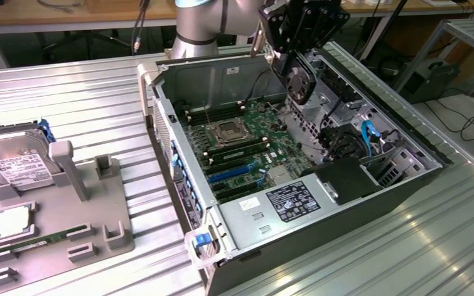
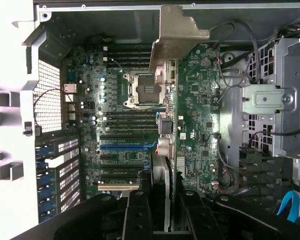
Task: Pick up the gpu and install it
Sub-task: 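Pick up the gpu and move the gpu toward the slot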
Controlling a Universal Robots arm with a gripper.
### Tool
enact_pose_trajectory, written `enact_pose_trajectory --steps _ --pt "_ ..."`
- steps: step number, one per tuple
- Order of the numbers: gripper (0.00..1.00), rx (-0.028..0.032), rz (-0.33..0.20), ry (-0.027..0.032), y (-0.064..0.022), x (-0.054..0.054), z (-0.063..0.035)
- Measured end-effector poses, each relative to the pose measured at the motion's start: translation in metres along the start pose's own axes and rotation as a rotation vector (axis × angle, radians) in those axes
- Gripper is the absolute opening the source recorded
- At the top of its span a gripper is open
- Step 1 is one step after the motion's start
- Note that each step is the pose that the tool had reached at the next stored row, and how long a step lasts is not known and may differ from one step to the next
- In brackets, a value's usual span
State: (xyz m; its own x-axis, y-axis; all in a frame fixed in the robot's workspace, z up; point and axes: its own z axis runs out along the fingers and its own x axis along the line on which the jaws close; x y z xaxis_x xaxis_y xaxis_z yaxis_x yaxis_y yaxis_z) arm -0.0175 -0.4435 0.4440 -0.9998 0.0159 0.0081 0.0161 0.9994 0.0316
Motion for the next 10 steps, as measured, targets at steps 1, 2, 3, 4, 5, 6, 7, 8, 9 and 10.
enact_pose_trajectory --steps 1,2,3,4,5,6,7,8,9,10 --pt "0.27 0.0000 0.000 0.0000 0.0000 -0.0007 0.0000" --pt "0.27 0.0000 0.000 0.0000 0.0000 -0.0015 0.0000" --pt "0.27 -0.0001 0.000 0.0000 0.0000 -0.0022 0.0000" --pt "0.27 -0.0001 0.000 0.0000 0.0001 -0.0040 0.0000" --pt "0.27 -0.0001 0.000 0.0000 0.0001 -0.0052 0.0000" --pt "0.27 -0.0001 0.000 0.0000 0.0001 -0.0062 0.0000" --pt "0.27 0.0000 0.000 0.0000 0.0001 -0.0069 0.0000" --pt "0.27 0.0000 0.000 0.0000 0.0001 -0.0076 -0.0001" --pt "0.27 0.0000 0.000 0.0000 0.0001 -0.0084 -0.0001" --pt "0.27 0.0000 0.000 0.0000 0.0001 -0.0091 -0.0001"
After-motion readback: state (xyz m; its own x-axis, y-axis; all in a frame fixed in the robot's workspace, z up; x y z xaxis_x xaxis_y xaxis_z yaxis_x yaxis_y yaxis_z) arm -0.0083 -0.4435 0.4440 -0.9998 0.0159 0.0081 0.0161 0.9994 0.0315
